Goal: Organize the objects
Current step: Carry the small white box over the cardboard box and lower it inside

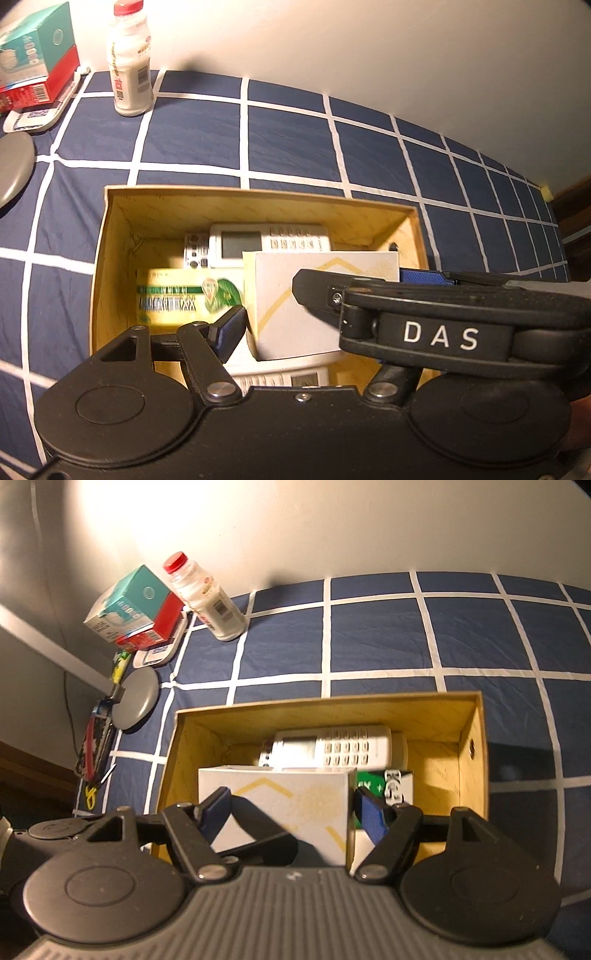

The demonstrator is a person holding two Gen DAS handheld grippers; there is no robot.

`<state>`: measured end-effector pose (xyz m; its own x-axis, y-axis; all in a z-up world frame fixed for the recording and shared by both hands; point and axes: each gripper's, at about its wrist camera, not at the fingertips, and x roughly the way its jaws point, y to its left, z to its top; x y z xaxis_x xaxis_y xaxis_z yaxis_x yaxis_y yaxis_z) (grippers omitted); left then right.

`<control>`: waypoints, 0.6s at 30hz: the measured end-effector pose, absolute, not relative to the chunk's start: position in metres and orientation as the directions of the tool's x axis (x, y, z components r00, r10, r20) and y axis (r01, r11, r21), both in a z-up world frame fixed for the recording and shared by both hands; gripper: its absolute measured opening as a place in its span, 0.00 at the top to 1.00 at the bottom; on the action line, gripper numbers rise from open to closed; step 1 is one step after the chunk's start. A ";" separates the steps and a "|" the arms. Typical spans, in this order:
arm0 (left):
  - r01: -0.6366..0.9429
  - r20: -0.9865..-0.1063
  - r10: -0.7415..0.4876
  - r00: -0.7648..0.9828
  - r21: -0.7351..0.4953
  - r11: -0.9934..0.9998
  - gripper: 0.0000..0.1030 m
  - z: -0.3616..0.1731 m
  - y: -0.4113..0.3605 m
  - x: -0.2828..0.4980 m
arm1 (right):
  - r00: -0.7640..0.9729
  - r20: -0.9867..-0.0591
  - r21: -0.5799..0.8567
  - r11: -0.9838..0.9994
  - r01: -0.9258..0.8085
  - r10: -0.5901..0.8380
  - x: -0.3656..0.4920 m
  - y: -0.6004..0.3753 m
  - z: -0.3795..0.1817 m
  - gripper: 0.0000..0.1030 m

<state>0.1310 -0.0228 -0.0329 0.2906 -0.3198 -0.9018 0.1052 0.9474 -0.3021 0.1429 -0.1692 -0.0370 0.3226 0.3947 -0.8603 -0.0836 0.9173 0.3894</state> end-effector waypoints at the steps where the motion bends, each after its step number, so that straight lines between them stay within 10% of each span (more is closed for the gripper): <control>1: 0.104 -0.903 -0.324 0.283 -0.307 0.946 0.36 -0.037 -0.021 0.137 | 0.316 -0.864 0.387 0.919 -0.079 0.391 0.149 -0.168 -0.041 0.30; 18: 0.087 -0.924 -0.346 0.163 -0.336 0.938 0.36 -0.103 -0.016 0.203 | 0.218 -0.904 0.374 0.927 -0.013 0.368 0.215 -0.165 -0.108 0.30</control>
